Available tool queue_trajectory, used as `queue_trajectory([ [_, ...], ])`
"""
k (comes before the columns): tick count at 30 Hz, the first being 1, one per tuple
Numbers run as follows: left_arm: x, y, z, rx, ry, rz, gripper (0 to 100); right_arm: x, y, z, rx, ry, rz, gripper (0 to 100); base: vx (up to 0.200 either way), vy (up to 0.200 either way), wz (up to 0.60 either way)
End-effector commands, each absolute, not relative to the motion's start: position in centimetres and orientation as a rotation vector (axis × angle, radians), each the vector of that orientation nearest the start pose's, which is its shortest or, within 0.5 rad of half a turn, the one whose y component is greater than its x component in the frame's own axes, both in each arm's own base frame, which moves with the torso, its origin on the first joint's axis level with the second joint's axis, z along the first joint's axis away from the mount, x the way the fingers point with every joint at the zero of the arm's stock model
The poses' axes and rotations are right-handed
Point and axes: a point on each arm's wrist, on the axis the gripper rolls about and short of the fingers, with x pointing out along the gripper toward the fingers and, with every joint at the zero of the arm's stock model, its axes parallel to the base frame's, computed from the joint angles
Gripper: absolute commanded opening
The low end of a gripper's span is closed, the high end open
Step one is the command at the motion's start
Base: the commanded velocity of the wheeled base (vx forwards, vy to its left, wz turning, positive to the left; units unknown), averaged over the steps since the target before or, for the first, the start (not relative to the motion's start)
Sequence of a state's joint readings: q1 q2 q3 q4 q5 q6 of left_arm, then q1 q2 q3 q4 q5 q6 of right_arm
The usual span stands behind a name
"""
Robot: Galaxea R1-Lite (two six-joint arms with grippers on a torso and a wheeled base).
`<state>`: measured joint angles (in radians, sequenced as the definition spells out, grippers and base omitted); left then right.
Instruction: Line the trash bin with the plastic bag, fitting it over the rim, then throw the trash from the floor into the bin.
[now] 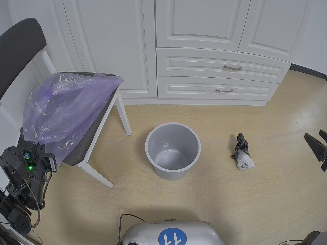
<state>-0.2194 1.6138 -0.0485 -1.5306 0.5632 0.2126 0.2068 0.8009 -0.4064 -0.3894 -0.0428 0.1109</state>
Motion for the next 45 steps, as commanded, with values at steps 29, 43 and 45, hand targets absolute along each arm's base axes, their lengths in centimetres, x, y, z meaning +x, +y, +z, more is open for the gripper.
queue_trajectory([
  [29, 20.7, -9.9, 20.3, 0.04, -0.328, -0.055, 0, 16.3, 12.4, 18.6, 0.063, 0.23, 0.318, 100, 0.0, 0.0, 0.0],
  [43, 16.9, -11.9, 23.4, -0.085, -0.447, -0.22, 0, 20.2, 19.2, 14.6, 0.091, 0.171, 0.458, 100, 0.0, 0.0, 0.0],
  [45, 16.4, -12.0, 23.5, -0.091, -0.455, -0.234, 0, 20.8, 19.8, 14.1, 0.131, 0.174, 0.47, 100, 0.0, 0.0, 0.0],
])
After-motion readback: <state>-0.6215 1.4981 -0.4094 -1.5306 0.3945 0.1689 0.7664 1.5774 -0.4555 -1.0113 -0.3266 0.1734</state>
